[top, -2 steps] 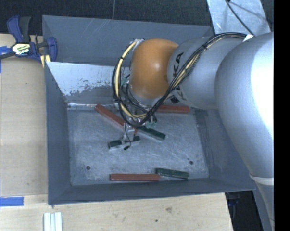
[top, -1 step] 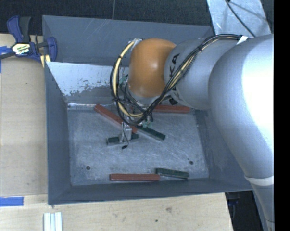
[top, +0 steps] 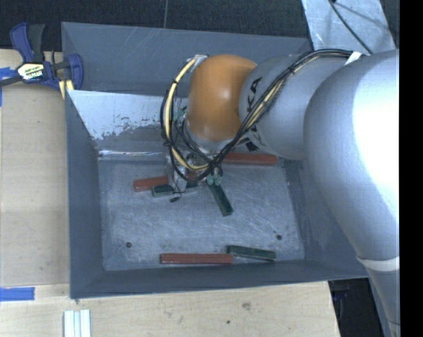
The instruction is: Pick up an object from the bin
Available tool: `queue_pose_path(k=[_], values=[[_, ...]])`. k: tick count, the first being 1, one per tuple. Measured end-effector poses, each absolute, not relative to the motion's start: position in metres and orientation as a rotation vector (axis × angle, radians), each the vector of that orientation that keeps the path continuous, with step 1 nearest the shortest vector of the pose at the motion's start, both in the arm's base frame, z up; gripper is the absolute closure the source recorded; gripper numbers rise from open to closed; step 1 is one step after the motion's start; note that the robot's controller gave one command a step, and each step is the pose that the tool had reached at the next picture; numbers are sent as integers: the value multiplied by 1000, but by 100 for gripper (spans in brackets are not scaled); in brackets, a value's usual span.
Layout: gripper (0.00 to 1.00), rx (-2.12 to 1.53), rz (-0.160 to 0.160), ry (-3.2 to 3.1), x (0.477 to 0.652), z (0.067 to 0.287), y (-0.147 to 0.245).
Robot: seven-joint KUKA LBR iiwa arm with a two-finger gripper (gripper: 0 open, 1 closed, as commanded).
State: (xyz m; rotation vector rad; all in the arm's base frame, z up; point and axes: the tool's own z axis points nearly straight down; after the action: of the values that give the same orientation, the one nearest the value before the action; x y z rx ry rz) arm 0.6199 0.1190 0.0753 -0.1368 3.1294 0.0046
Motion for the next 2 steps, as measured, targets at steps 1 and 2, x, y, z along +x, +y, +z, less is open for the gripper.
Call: queue_pose_path(k=[1,2], values=[[100,-414,-3,3101,629,75,132],[0,-413,1,3103,628,73,133]])
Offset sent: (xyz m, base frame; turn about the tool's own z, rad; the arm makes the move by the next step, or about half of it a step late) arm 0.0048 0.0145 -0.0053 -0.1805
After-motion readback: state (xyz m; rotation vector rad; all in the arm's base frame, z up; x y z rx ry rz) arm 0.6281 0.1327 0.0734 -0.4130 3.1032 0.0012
